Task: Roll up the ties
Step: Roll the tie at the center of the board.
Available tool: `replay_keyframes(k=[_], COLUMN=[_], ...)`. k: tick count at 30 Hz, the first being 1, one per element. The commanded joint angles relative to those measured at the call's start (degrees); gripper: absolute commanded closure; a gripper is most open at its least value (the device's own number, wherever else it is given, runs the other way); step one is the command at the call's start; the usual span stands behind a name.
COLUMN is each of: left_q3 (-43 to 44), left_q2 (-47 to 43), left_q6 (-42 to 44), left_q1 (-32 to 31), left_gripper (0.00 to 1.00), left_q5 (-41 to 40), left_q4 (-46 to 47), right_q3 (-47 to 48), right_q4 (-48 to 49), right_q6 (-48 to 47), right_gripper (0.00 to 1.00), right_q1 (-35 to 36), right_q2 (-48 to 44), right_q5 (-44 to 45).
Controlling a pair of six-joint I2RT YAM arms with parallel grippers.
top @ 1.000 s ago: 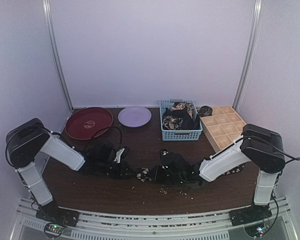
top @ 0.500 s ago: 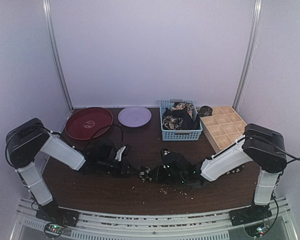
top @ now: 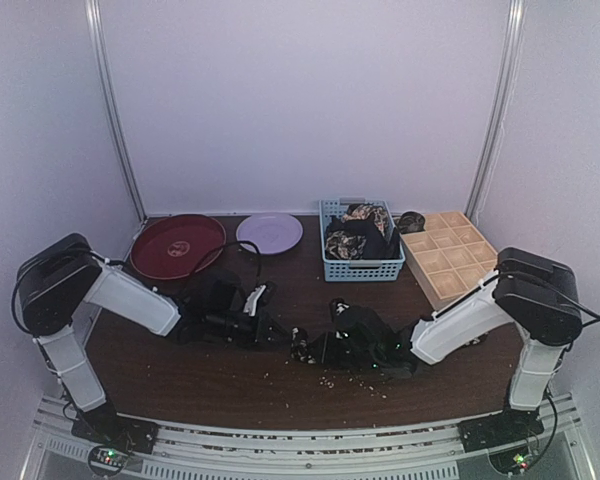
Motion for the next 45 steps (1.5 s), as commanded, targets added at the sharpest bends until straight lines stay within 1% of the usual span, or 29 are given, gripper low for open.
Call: replay_keyframes(k=[1, 6, 12, 20, 24, 29, 34, 37, 45], left_q3=[2.6, 4.4, 6.5, 9.9, 10.8, 12.3, 14.5, 14.9, 14.2], left_q2=[1.7, 2.4, 3.9, 5.4, 6.2, 8.4, 10.6, 11.1, 11.1], left_q6=[1.3, 1.8, 2.1, 3.3, 3.3, 3.4, 4.0, 4.5, 4.6], left_q1=[-1.1, -1.8, -2.8, -4.0, -4.5, -5.5, -6.8, -7.5, -7.5], left_gripper=[1.0, 1.0, 1.0, 1.0, 1.0, 1.0, 1.0, 1.0, 0.98], left_q5=[-0.2, -1.4, -2.1, -2.8, -2.8, -2.7, -2.7, -3.0, -4.1], left_q4=[-1.2, -3.1, -4.5, -6.9, -6.9, -6.3, -6.2, -5.7, -5.0], right_q3=[-1.7, -2.5, -4.9, -7.7, -9.5, -11.3, -11.4, -11.7, -11.5], right_q4=[-0.9, -2.0, -3.8, -4.2, -3.8, -0.7, 1.0, 2.3, 3.9], right_q6=[-1.2, -1.6, -2.1, -2.4, -2.4, -2.7, -1.7, -0.8, 0.1], right_gripper=[0.83, 0.83, 0.82, 0.77, 0.72, 0.64, 0.6, 0.6, 0.69], right_q1=[-0.5, -0.8, -0.7, -0.8, -0.8, -1.1, -2.0, -3.2, -4.0], right_q2=[-2.6, -3.1, -6.7, -11.5, -15.1, -17.9, -16.2, -14.5, -9.5], right_q5=[2.8, 4.0, 7.9, 11.3, 12.6, 10.2, 6.4, 4.3, 1.4])
